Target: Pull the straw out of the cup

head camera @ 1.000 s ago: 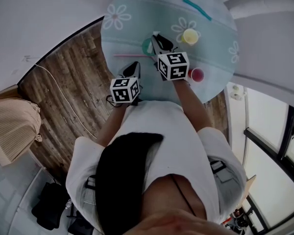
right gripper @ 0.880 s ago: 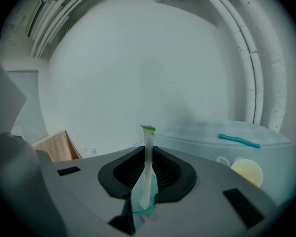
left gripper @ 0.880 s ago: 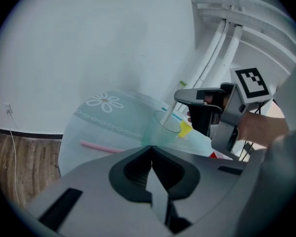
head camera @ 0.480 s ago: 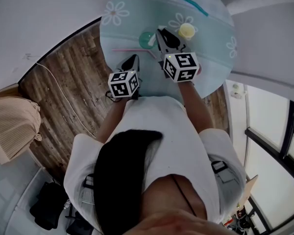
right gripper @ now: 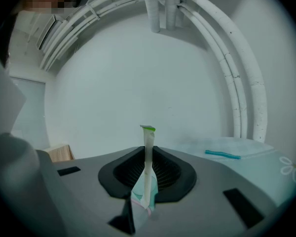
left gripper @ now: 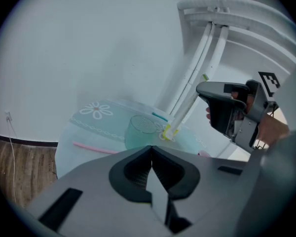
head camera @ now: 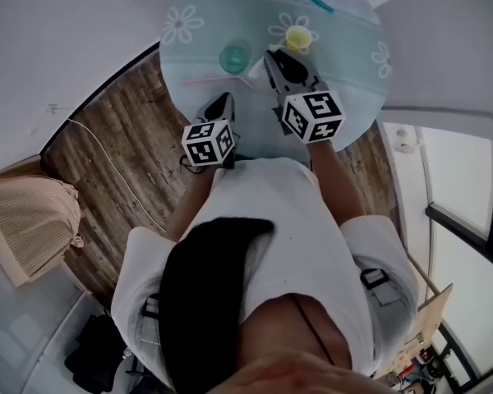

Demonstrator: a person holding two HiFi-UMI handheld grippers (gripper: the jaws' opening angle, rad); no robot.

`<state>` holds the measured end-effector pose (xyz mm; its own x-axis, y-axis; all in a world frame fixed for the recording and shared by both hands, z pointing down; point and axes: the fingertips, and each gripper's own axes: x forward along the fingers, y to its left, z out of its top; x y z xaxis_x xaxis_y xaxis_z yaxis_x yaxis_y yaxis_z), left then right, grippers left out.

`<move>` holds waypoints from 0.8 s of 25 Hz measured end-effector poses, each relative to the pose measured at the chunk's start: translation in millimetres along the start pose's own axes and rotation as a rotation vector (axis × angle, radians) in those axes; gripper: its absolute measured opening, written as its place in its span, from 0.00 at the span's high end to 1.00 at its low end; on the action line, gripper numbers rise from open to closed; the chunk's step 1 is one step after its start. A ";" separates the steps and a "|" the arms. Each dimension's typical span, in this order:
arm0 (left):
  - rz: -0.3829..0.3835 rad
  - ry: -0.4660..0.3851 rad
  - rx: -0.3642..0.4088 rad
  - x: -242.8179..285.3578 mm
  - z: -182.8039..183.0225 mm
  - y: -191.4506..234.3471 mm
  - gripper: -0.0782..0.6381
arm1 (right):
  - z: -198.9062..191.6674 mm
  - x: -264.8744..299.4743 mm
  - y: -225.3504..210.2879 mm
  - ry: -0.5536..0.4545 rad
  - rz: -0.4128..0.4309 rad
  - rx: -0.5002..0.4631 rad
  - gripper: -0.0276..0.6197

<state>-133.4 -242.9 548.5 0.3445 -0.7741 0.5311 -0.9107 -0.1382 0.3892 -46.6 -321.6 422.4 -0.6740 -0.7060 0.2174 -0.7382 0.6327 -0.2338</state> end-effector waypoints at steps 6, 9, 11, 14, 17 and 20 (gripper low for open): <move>-0.026 0.006 0.020 -0.5 -9.4 -23.7 0.88 | -7.3 -38.2 -14.6 0.002 -0.038 0.035 0.86; -0.038 0.022 0.031 1.2 -17.3 -32.7 0.88 | -17.9 -51.3 -22.0 0.021 -0.057 0.057 0.86; -0.046 0.028 0.036 3.7 -19.8 -39.1 0.88 | -22.5 -57.8 -26.9 0.031 -0.066 0.065 0.86; -0.053 0.029 0.037 6.4 -21.5 -46.3 0.88 | -28.3 -64.0 -31.1 0.049 -0.072 0.075 0.86; -0.057 0.035 0.037 9.7 -24.4 -52.0 0.88 | -36.2 -68.0 -30.8 0.082 -0.070 0.084 0.86; -0.064 0.042 0.035 13.4 -27.3 -57.8 0.88 | -45.0 -72.6 -30.5 0.111 -0.075 0.087 0.86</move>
<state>-69.9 -228.4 553.7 0.4111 -0.7364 0.5373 -0.8936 -0.2090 0.3972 23.6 -275.3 456.4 -0.6195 -0.7078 0.3395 -0.7847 0.5463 -0.2929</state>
